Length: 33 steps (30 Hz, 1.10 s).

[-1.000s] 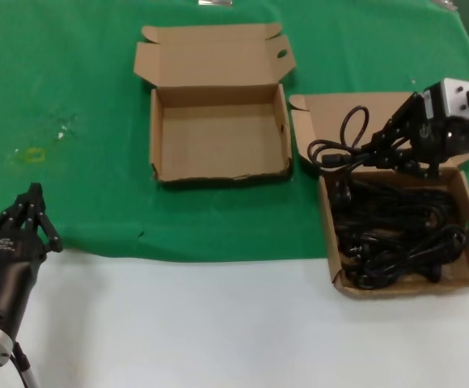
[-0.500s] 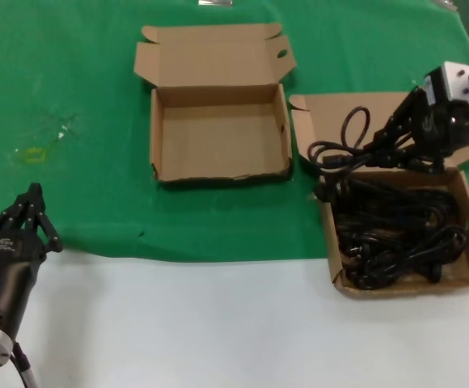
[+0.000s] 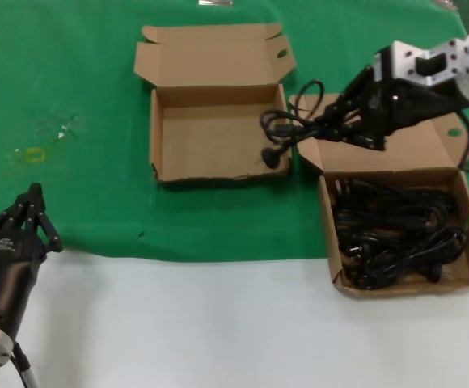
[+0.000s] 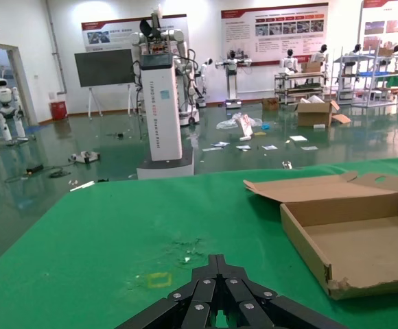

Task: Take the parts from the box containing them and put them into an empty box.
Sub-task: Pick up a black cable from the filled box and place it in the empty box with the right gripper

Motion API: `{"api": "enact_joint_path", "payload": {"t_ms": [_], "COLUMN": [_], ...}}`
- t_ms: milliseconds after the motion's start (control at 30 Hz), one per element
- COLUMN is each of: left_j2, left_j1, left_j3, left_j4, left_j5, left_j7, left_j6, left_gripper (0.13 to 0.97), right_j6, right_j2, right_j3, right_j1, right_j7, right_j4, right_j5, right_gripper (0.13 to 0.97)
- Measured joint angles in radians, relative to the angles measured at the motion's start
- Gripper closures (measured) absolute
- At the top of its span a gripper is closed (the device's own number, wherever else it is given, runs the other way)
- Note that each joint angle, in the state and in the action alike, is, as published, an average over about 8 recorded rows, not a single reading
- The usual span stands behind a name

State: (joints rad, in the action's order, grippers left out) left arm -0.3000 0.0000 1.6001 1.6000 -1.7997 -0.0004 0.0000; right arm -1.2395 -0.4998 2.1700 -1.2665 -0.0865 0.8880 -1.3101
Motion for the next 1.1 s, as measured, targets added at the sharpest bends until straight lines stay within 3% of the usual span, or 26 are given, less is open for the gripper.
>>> {"api": "enact_joint_path", "payload": {"t_ms": [400, 867, 1100], "left_j2": [0.000, 0.000, 0.000], "left_j1": [0.000, 0.000, 0.000], "left_j3": [0.000, 0.000, 0.000], "left_j4": [0.000, 0.000, 0.000], "left_j5": [0.000, 0.000, 0.000], "left_j7": [0.000, 0.000, 0.000], "left_j6": [0.000, 0.000, 0.000], "left_gripper": [0.953, 0.953, 0.953], "right_j6": [0.112, 0.293, 0.398], "right_j2": [0.165, 0.409, 0.466], "right_j3": [0.007, -0.055, -0.088], "right_j1": [-0.053, -0.187, -0.197], "right_j7": [-0.147, -0.486, -0.571], "right_j4": [-0.245, -0.754, -0.851], "right_j5": [-0.017, -0.080, -0.103], "right_gripper": [0.883, 0.883, 0.883]}}
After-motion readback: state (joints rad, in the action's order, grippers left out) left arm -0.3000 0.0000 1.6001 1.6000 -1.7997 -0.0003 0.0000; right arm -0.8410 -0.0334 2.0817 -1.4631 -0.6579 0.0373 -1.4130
